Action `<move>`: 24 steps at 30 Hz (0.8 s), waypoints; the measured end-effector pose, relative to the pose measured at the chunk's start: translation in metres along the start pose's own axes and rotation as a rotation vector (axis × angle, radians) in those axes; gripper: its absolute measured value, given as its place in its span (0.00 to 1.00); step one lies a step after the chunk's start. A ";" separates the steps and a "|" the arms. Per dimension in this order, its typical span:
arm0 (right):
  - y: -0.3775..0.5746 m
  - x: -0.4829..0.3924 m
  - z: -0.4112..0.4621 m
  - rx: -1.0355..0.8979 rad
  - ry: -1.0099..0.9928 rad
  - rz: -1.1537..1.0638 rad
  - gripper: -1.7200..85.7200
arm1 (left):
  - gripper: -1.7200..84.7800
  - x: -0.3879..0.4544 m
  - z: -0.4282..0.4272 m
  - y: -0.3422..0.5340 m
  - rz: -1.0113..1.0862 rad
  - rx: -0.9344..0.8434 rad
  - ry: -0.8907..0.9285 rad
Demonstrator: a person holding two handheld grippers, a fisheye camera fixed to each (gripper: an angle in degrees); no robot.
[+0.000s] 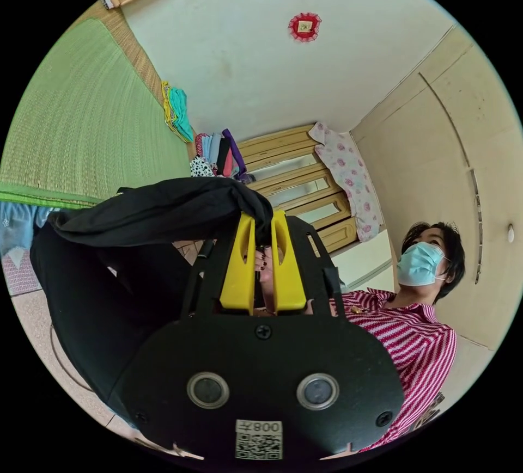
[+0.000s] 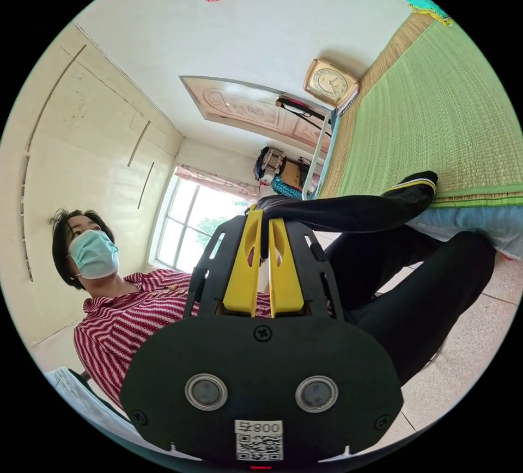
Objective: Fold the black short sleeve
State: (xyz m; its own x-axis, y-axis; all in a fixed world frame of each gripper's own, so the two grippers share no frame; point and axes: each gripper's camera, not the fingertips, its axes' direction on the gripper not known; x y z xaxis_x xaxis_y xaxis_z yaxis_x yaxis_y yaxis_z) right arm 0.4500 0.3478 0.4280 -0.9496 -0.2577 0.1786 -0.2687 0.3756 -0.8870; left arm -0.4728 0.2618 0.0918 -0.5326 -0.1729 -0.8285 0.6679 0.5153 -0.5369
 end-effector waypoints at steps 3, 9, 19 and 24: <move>0.007 -0.007 0.004 0.003 0.009 -0.022 0.03 | 0.08 -0.005 0.010 0.003 0.018 -0.016 0.006; 0.021 -0.012 0.014 0.028 0.011 -0.047 0.03 | 0.08 -0.028 0.030 0.004 0.032 -0.046 0.019; 0.019 0.012 0.042 0.076 -0.001 -0.024 0.03 | 0.08 -0.102 0.060 -0.018 0.005 -0.089 0.047; 0.002 0.025 0.063 0.091 -0.005 -0.010 0.03 | 0.08 -0.148 0.069 -0.039 -0.018 -0.105 0.057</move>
State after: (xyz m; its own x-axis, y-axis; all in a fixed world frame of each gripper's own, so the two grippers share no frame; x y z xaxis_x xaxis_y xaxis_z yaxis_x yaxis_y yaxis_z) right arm 0.4358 0.2861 0.4034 -0.9460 -0.2655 0.1858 -0.2622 0.2906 -0.9202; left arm -0.3840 0.2094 0.2244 -0.5743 -0.1366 -0.8072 0.6019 0.5978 -0.5294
